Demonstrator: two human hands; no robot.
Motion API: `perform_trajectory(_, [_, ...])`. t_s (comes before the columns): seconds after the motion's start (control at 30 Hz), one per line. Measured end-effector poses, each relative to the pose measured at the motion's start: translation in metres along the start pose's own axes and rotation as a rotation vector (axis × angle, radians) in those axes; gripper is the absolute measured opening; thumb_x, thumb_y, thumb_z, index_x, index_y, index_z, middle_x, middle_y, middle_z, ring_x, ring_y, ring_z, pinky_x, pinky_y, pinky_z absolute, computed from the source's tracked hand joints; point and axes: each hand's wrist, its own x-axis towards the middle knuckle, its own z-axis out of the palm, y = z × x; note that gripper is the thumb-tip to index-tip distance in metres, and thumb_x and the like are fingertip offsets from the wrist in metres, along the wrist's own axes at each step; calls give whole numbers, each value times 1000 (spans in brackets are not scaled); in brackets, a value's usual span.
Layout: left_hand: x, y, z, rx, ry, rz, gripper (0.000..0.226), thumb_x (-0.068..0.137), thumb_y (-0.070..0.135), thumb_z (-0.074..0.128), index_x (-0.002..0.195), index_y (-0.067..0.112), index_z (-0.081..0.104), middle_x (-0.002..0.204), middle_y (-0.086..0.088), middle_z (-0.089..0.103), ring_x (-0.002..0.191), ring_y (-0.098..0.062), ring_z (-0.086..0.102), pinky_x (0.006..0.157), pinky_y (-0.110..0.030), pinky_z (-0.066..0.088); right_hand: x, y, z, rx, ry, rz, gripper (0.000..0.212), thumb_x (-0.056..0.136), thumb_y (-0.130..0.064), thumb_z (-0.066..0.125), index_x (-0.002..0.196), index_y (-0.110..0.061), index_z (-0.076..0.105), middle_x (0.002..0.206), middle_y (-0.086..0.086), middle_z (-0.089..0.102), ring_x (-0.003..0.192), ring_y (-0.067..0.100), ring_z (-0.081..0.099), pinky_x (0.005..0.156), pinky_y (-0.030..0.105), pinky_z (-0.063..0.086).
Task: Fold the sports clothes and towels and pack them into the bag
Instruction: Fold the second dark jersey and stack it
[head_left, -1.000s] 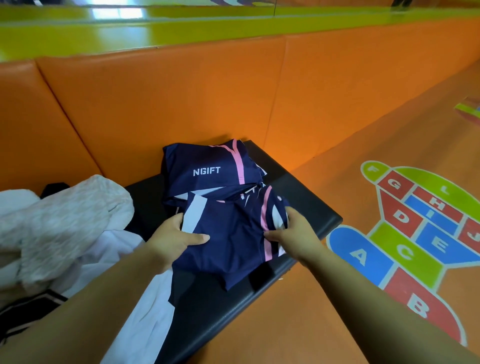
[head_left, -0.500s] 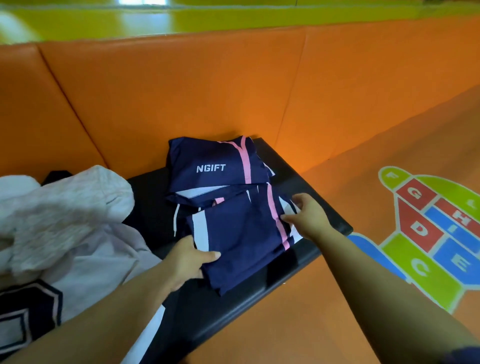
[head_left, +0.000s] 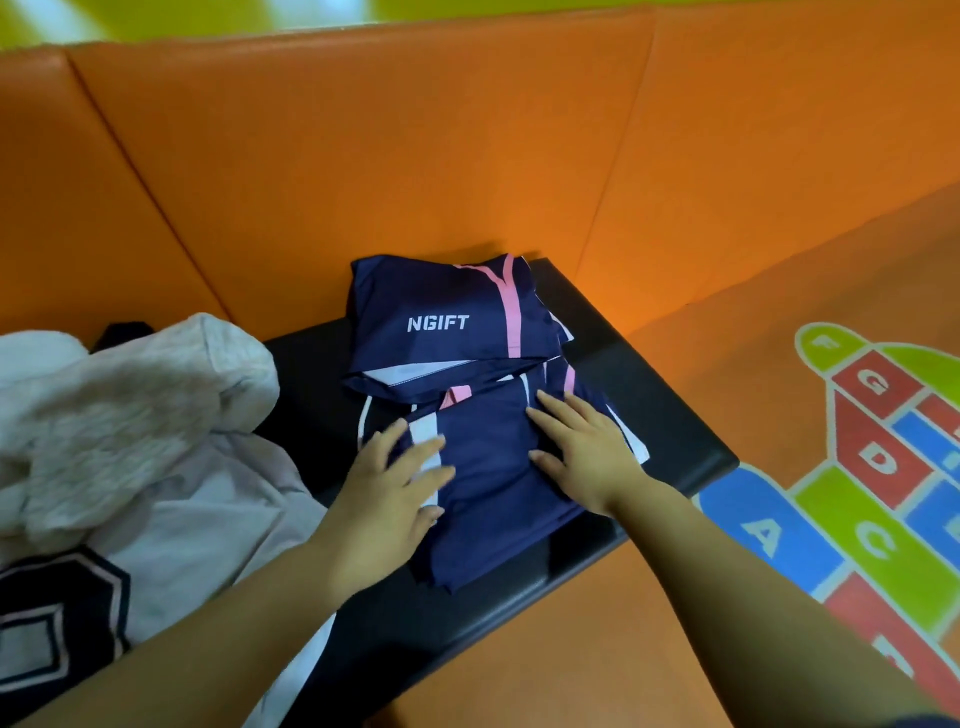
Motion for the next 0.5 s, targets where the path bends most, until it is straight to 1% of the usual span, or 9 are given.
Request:
perform_trajectory(0.07, [-6, 0, 2, 23, -177, 35, 62, 66, 27, 84, 123, 23, 61, 141, 2, 49, 134, -30, 35, 98, -45, 47, -3, 7, 0, 7, -31, 39, 58, 98, -47, 39, 151, -32, 20, 160, -12, 6, 148, 19, 3, 119, 36, 9])
perform_trajectory(0.1, [-9, 0, 3, 12, -221, 27, 65, 71, 28, 80, 130, 25, 55, 148, 6, 40, 140, -27, 29, 103, -41, 43, -3, 6, -2, 7, -46, 48, 58, 98, -47, 39, 151, -32, 19, 160, -13, 5, 148, 18, 2, 119, 36, 8])
perform_trajectory(0.17, [-11, -2, -2, -71, -255, -16, 62, 87, 29, 65, 142, 29, 39, 155, 17, 13, 146, -18, 6, 113, -33, 27, -4, 1, -8, 1, -75, 65, 58, 98, -47, 40, 151, -32, 20, 160, -12, 6, 148, 19, 3, 119, 37, 9])
perform_trajectory(0.2, [-11, -2, -7, -128, -276, -41, 57, 92, 30, 58, 144, 29, 35, 155, 20, 9, 146, -15, 0, 115, -28, 17, -3, -3, -12, -11, -87, 77, 58, 98, -46, 41, 151, -31, 21, 160, -11, 7, 148, 20, 4, 119, 39, 10])
perform_trajectory(0.27, [-11, -2, -21, -182, -277, -75, 50, 94, 32, 54, 142, 25, 41, 155, 14, 22, 146, -14, 10, 112, -19, 9, -4, -14, -21, -38, -89, 98, 56, 96, -43, 45, 148, -28, 29, 159, -6, 17, 146, 25, 12, 117, 43, 18])
perform_trajectory(0.33, [-17, -3, -41, -206, -252, -142, 46, 93, 34, 55, 137, 22, 47, 145, 7, 43, 138, -14, 31, 107, -15, 17, -6, -30, -34, -25, -32, 109, 50, 95, -40, 49, 142, -25, 41, 152, -2, 35, 138, 26, 29, 109, 43, 33])
perform_trajectory(0.4, [-28, -8, -64, -234, -226, -214, 42, 93, 36, 55, 132, 22, 52, 129, 5, 56, 122, -14, 48, 100, -20, 34, -12, -50, -45, 40, 44, 83, 44, 95, -39, 51, 136, -24, 47, 140, -1, 48, 126, 24, 45, 97, 40, 43])
perform_trajectory(0.43, [-37, -11, -75, -250, -217, -246, 40, 93, 39, 54, 129, 23, 54, 124, 6, 58, 117, -13, 51, 97, -24, 40, -15, -61, -49, 72, 65, 50, 42, 95, -39, 51, 133, -24, 49, 136, -2, 52, 121, 23, 49, 93, 39, 46])
perform_trajectory(0.5, [-57, -19, -94, -257, -197, -303, 46, 90, 53, 42, 123, 25, 57, 118, 10, 60, 112, -12, 54, 93, -30, 43, -20, -85, -52, 134, 55, -24, 36, 95, -40, 52, 128, -25, 53, 128, -6, 57, 113, 18, 55, 88, 38, 48])
